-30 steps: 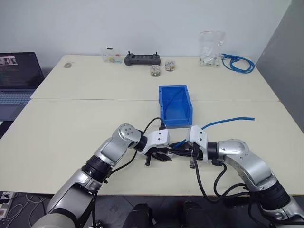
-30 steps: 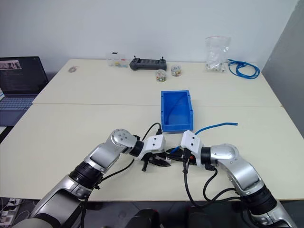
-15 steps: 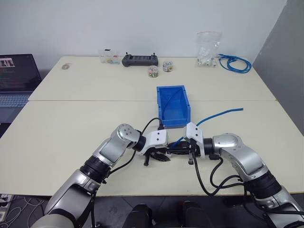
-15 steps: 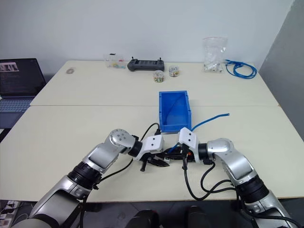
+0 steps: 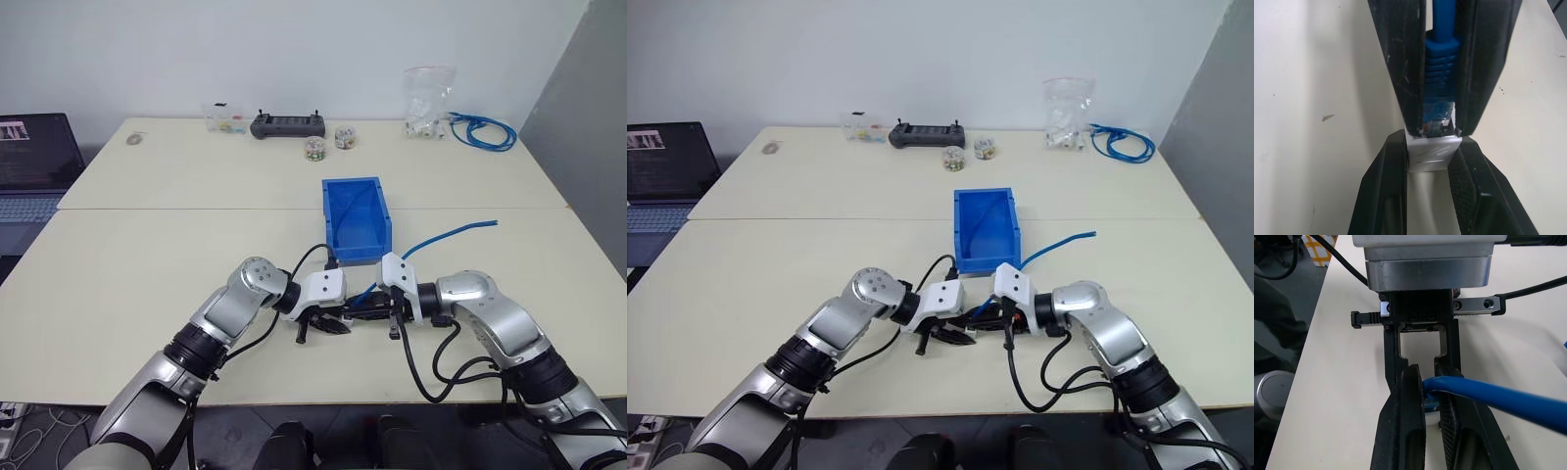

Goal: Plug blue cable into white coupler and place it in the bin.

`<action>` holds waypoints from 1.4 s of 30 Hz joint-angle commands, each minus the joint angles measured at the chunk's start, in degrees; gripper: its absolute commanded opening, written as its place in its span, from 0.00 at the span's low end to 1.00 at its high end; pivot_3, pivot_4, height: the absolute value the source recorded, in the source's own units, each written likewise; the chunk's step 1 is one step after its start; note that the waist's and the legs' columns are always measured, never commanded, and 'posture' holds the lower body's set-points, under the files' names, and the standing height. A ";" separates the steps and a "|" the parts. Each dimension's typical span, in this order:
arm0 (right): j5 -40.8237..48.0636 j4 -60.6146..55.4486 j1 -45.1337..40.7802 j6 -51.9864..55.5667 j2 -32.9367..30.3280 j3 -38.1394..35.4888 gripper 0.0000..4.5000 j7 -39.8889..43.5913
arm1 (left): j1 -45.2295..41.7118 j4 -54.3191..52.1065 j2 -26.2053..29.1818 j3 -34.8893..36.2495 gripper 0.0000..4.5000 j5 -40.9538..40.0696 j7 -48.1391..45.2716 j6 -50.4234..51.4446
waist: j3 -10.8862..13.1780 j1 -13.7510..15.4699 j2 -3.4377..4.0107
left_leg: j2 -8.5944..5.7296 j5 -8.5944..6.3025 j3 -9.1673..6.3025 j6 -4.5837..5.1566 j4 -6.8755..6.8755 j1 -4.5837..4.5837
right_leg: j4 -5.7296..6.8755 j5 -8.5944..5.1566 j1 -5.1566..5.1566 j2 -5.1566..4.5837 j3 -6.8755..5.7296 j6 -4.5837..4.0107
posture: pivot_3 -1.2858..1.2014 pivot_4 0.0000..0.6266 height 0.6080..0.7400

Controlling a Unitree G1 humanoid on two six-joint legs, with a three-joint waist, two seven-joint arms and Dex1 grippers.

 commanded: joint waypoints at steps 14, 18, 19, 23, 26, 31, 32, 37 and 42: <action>-1.87 5.16 1.78 2.22 2.12 1.32 0.03 -0.21 | 3.09 -2.50 0.98 -0.33 0.18 0.11 -0.73 1.19 | -0.77 -0.35 -0.01 | 0.07 -0.13 -0.04 0.07 -0.07 0.53 | 0.00 -0.26 0.48 0.02 0.00 0.01 | 0.52 0.24 1.00; -0.30 1.25 2.53 2.01 1.30 -2.88 0.03 -1.69 | 5.05 -3.54 1.81 1.70 0.36 -0.58 0.21 1.81 | -0.73 -0.36 0.02 | 0.06 -0.16 -0.07 0.03 -0.07 0.44 | -0.01 -0.27 0.37 0.02 0.04 0.00 | 0.52 0.24 1.00; 0.25 0.08 2.71 2.24 1.19 -3.99 0.03 -2.22 | 5.49 -3.96 2.12 2.40 0.43 -0.97 0.40 2.10 | -0.71 -0.32 0.02 | 0.05 -0.16 -0.11 0.03 -0.07 0.41 | -0.01 -0.27 0.34 0.02 0.03 0.00 | 0.52 0.24 1.00; 3.47 -6.03 3.49 4.98 1.13 -8.50 0.03 -4.67 | 7.23 -7.16 3.81 7.00 0.61 -3.17 2.97 3.84 | -0.41 -0.32 0.03 | 0.04 -0.16 -0.10 0.03 -0.06 0.28 | 0.06 -0.27 0.17 0.01 0.07 0.00 | 0.52 0.24 1.00; 6.46 -10.63 3.80 7.75 1.41 -11.90 0.02 -6.89 | 8.90 -12.62 7.22 11.66 0.74 -5.55 4.12 6.39 | -0.04 -0.40 0.05 | 0.05 -0.16 -0.11 0.03 -0.06 0.16 | 0.13 -0.27 0.00 0.02 0.08 0.00 | 0.52 0.24 1.00; 13.74 -15.66 2.25 14.14 2.42 -19.77 0.02 -11.45 | 9.60 -19.37 10.31 20.84 0.96 -8.87 9.70 12.36 | 0.23 -0.14 0.08 | 0.09 -0.16 -0.24 0.02 -0.06 0.00 | 0.13 -0.28 -0.09 0.03 -0.05 -0.03 | 0.52 0.24 1.00; 15.30 -15.80 1.34 15.28 2.90 -21.56 0.02 -12.63 | 9.21 -20.17 10.28 22.43 0.99 -8.89 11.57 13.17 | 0.26 -0.08 0.06 | 0.07 -0.16 -0.25 0.02 -0.04 -0.03 | 0.12 -0.28 -0.09 0.01 -0.06 -0.03 | 0.52 0.24 1.00; 16.88 -4.99 -10.84 16.56 8.05 -26.45 0.02 -20.63 | 2.24 -21.03 6.03 25.55 1.00 -7.81 22.17 16.16 | 0.32 -0.01 0.05 | -0.01 -0.16 -0.30 0.02 0.01 -0.22 | 0.08 -0.24 -0.20 -0.04 -0.13 -0.06 | 0.52 0.24 1.00; 10.00 16.59 -24.19 11.54 10.74 -24.12 0.02 -23.40 | -1.92 -18.19 4.60 22.40 1.00 -5.21 25.27 13.73 | 0.32 -0.29 0.06 | -0.04 -0.14 -0.23 -0.01 -0.04 -0.19 | 0.19 -0.09 -0.30 -0.03 -0.08 -0.31 | 0.52 0.24 1.00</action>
